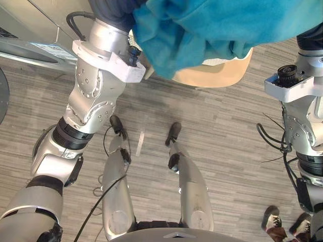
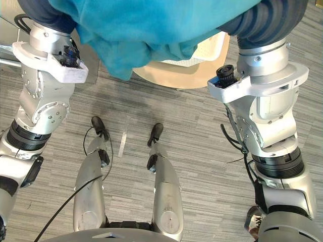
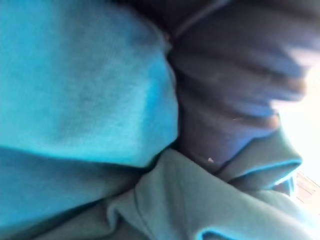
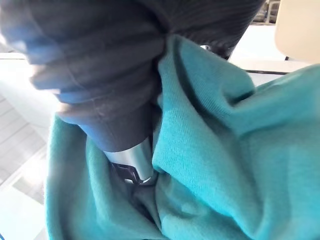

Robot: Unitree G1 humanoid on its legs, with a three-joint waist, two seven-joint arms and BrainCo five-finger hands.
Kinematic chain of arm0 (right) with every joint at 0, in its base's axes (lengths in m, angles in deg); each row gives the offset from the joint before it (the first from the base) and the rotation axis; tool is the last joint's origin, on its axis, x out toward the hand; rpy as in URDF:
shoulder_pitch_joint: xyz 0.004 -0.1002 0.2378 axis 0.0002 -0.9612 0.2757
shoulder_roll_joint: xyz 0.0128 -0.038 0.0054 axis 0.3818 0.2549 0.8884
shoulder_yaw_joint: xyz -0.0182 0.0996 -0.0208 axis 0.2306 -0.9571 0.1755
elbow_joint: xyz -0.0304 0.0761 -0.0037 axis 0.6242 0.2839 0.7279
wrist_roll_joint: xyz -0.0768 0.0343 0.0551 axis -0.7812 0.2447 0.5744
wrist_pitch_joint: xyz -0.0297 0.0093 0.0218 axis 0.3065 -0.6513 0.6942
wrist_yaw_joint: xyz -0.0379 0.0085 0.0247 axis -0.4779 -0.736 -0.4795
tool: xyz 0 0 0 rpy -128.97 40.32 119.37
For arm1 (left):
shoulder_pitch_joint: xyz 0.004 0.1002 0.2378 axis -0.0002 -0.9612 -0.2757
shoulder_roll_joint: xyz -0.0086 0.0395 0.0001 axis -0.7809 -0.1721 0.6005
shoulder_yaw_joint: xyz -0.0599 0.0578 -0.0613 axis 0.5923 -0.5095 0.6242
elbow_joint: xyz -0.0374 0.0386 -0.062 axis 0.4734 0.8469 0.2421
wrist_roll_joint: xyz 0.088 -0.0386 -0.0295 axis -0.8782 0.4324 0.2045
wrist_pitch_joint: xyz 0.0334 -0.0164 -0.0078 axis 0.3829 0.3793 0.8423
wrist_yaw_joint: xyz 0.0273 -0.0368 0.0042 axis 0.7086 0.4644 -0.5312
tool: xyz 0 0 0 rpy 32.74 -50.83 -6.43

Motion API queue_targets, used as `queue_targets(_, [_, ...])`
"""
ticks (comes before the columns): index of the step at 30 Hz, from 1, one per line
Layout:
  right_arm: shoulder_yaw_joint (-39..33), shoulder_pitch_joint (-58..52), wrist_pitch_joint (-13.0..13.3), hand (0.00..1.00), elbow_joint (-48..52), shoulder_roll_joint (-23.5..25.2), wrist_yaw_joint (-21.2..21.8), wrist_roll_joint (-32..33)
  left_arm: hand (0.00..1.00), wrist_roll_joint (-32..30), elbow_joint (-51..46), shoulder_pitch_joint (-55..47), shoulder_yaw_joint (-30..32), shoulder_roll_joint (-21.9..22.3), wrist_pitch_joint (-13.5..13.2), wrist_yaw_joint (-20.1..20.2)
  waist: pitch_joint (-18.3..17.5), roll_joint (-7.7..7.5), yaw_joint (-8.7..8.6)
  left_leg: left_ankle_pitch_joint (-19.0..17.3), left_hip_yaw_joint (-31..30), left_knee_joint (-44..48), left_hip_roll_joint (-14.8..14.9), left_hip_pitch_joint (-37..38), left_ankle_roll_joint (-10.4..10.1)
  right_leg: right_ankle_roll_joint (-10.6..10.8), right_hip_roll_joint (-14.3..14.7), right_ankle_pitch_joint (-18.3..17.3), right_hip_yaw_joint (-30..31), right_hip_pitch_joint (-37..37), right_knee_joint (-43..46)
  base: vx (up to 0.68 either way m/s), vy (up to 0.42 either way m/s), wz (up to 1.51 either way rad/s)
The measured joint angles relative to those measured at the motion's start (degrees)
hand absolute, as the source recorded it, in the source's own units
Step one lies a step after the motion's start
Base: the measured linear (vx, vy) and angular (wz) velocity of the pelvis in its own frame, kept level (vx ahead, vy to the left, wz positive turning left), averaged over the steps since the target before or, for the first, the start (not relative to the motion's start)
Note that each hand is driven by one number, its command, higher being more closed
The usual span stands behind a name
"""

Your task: Pick up the laundry basket with both hands and put the clothes into the washing machine.

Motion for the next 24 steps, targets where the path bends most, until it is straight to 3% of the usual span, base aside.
queue_targets(1, [0.0,0.0,-0.1,0.00,-0.3,0.0,-0.1,-0.1,1.00,-1.3,0.0,-0.4,1.1,0.8,-0.1,-0.9,0.0,-0.09,-0.03,0.5,0.0,-0.9,-0.3,0.5,-0.1,0.0,0.0,0.0,0.1,0.0,0.0,0.01,-0.057,0.02])
queue_targets(12, [0.0,0.0,-1.3,0.00,-1.6,1.8,-1.6,-4.5,1.00,-6.4,0.8,-0.5,7.2,2.5,-0.2,-5.9,0.0,-0.20,-0.78,2.5,0.1,-3.9,-1.0,2.0,0.2,0.0,0.0,0.9,0.2,0.6,-0.9,0.02,-0.043,0.01])
queue_targets(19, [-1.9,-5.4,-2.5,0.00,-4.2,2.4,-1.4,-5.2,1.00,-7.5,2.1,-5.1,10.8,2.4,-0.2,-5.9,-0.3,-0.79,-1.27,2.9,0.3,-5.8,-1.8,5.8,-0.1,0.7,-0.1,0.3,1.0,3.2,-1.3,0.00,-0.024,-0.01])
queue_targets(24, [-8.7,-13.1,-3.9,0.00,-9.9,4.0,-0.6,-7.0,1.00,-7.3,3.4,-14.1,16.6,3.0,0.0,-4.7,-0.7,-1.17,-2.45,2.4,0.0,-6.2,-3.0,9.8,-0.3,1.0,-1.7,-2.5,1.4,5.4,2.4,0.00,-0.037,0.09])
